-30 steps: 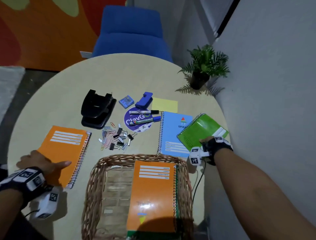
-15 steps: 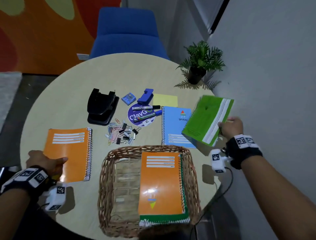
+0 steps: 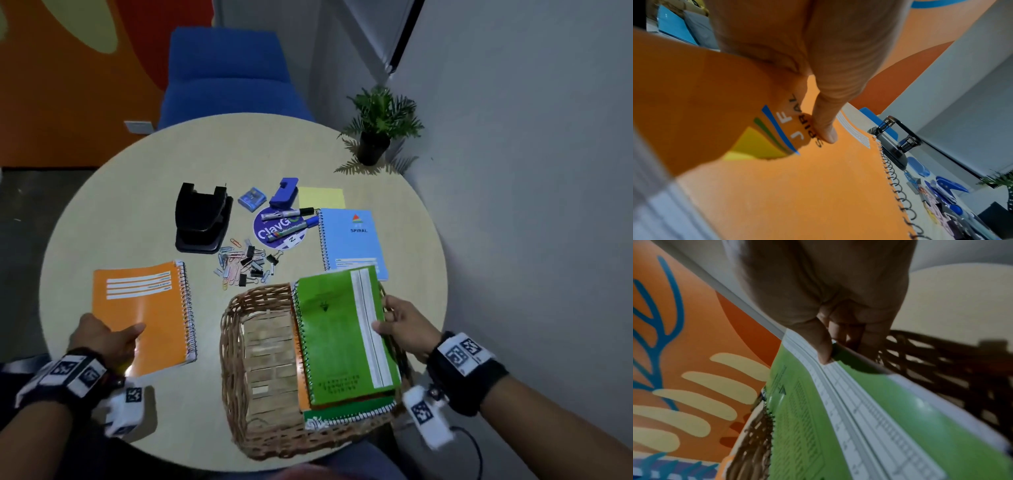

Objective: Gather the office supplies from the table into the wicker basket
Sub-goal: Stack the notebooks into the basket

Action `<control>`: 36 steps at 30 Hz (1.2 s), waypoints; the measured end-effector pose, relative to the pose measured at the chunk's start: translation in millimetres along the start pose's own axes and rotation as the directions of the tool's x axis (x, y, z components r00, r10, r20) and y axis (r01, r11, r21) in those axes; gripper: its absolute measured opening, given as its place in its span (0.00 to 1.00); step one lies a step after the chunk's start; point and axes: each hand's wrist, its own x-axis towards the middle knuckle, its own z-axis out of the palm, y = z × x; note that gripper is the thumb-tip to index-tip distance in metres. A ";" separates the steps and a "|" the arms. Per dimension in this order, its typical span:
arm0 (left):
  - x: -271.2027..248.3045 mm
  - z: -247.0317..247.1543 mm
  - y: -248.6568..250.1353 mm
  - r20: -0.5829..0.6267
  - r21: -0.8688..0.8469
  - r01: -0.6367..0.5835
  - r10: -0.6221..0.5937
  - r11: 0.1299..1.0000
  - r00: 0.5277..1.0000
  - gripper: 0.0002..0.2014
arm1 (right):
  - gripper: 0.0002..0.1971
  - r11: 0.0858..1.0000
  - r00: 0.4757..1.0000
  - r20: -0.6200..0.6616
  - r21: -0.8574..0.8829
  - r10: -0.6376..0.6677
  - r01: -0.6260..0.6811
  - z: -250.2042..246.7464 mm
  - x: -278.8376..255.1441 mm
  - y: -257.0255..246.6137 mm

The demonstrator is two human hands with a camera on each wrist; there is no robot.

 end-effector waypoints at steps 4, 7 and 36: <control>-3.9 -1.0 2.9 -0.017 0.022 -0.008 0.009 1.000 1.000 0.27 | 0.15 0.922 0.990 -0.112 -0.366 0.086 -0.121 23.6 0.1 5.0; -4.0 0.0 -0.2 0.002 0.015 0.003 -0.003 1.000 1.000 0.28 | 0.31 0.773 0.983 -0.186 -0.624 0.000 -0.118 34.7 -11.6 -4.3; -230.1 98.5 179.6 0.669 -0.369 -0.058 0.308 0.928 0.676 0.16 | 0.15 0.973 0.971 -0.185 -0.200 -0.153 0.115 -89.4 104.6 -18.0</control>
